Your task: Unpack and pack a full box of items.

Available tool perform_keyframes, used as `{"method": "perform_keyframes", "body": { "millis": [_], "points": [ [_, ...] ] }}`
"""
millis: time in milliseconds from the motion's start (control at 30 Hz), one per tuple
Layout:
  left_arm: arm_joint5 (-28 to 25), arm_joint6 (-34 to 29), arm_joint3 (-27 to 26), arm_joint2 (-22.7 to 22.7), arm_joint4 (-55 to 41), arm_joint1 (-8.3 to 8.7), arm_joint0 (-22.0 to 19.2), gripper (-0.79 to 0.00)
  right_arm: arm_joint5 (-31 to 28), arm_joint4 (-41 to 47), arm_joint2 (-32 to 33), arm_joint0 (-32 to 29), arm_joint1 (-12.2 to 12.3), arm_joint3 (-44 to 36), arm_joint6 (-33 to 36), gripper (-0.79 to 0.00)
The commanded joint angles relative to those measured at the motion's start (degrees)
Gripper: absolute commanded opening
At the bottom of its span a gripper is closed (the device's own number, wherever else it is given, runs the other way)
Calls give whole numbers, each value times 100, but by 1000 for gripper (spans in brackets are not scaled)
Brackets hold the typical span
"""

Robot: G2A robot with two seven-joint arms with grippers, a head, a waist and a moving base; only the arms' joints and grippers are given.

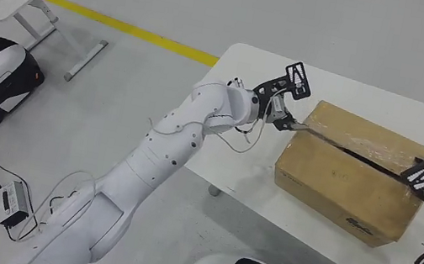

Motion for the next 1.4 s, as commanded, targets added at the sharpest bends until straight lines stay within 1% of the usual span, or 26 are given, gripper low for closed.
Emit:
{"method": "perform_keyframes", "body": {
  "millis": [0,100,133,167,200,267,300,333,367,400,433,467,667,900,1267,1367],
  "points": [
    [63,-16,37,23,-35,-12,-44,0,-47,-241,17,-39,20,-65,-111,-785],
    [106,-30,99,67,-71,-28,-96,0,-130,-657,26,-108,54,-92,-257,-785],
    [115,-27,123,80,-79,-33,-111,-40,-162,-793,16,-128,64,-83,-289,-785],
    [123,-28,149,97,-82,-38,-121,-142,-189,-1075,-5,-134,81,-94,-285,-785],
    [125,-27,172,113,-90,-42,-132,-169,-188,-1229,-31,-152,89,-70,-352,-785],
    [128,-16,211,136,-101,-49,-151,-166,-165,-1350,-53,-166,96,-17,-498,-785],
    [129,-10,227,145,-105,-52,-161,-246,-194,-1449,-74,-161,102,-20,-537,-785],
    [121,-8,239,156,-98,-53,-171,-416,-221,-1534,-98,-160,107,-21,-586,-785],
    [120,-1,252,164,-95,-55,-179,-523,-271,-1596,-125,-161,112,-17,-625,-785],
    [122,7,265,171,-94,-57,-184,-576,-312,-1672,-144,-157,118,-17,-644,-785],
    [125,17,280,178,-91,-59,-191,-603,-341,-1733,-160,-151,122,-15,-672,-785],
    [127,22,296,188,-83,-61,-200,-785,-360,-1784,-171,-146,126,-3,-693,-785],
    [80,79,356,331,-38,-94,-270,-785,-474,-2050,-213,-112,149,14,-795,-785],
    [-52,157,474,641,49,-171,-379,-785,-498,-2217,-192,-121,170,-29,-861,-785],
    [-130,202,850,1049,171,-304,-562,-785,-577,-2346,-204,-106,187,-22,-866,-785],
    [-190,186,1028,1127,34,-353,-625,-785,-601,-2347,-207,-90,189,-13,-867,-785]
  ]
}}
